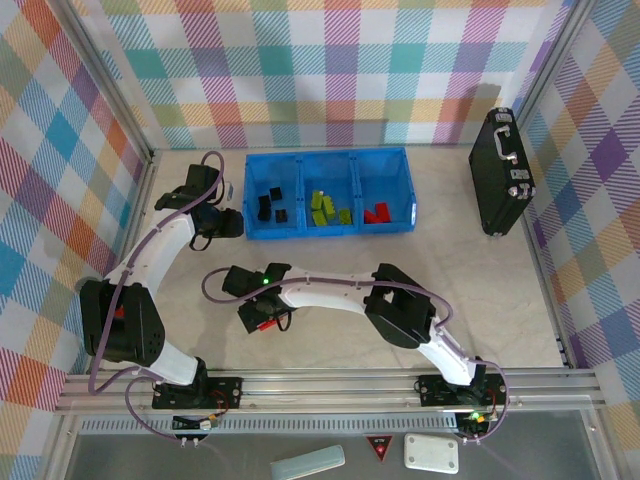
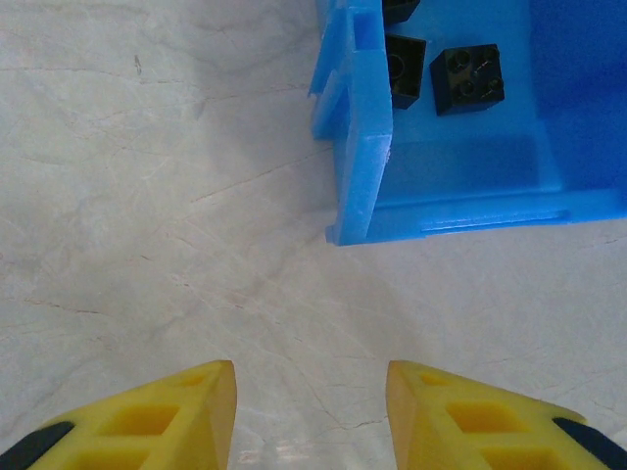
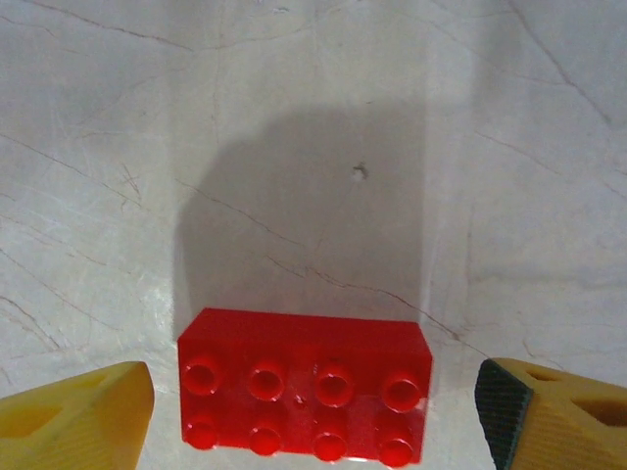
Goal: Sort the legos into containers by color
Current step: Pick up the lego from the bottom-center of the table.
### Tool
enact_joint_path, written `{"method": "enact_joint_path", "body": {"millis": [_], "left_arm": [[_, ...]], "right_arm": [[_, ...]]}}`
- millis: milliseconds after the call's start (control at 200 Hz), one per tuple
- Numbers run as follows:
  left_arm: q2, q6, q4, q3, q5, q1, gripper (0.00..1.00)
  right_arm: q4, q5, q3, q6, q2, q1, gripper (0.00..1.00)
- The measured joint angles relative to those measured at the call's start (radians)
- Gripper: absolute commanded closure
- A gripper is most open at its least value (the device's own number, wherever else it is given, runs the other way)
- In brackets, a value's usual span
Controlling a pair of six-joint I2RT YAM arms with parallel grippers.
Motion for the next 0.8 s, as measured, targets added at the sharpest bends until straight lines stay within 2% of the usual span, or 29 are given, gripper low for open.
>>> {"method": "enact_joint_path", "body": {"millis": [245,635,800], "left_arm": [[0.000,0.000,0.000,0.000,0.000,0.005,0.56],[0.000,0.000,0.000,0.000,0.000,0.005,0.56],[0.000,0.000,0.000,0.000,0.000,0.005,0.56]], "right_arm": [[-0.017,0.000,0.025,0.006,0.037,0.003,0.19],[-0.033,0.000,0.033,0.018,0.047,0.003,0.39],[-0.034,0.000,0.033,0.018,0.047,0.003,0.40]]}}
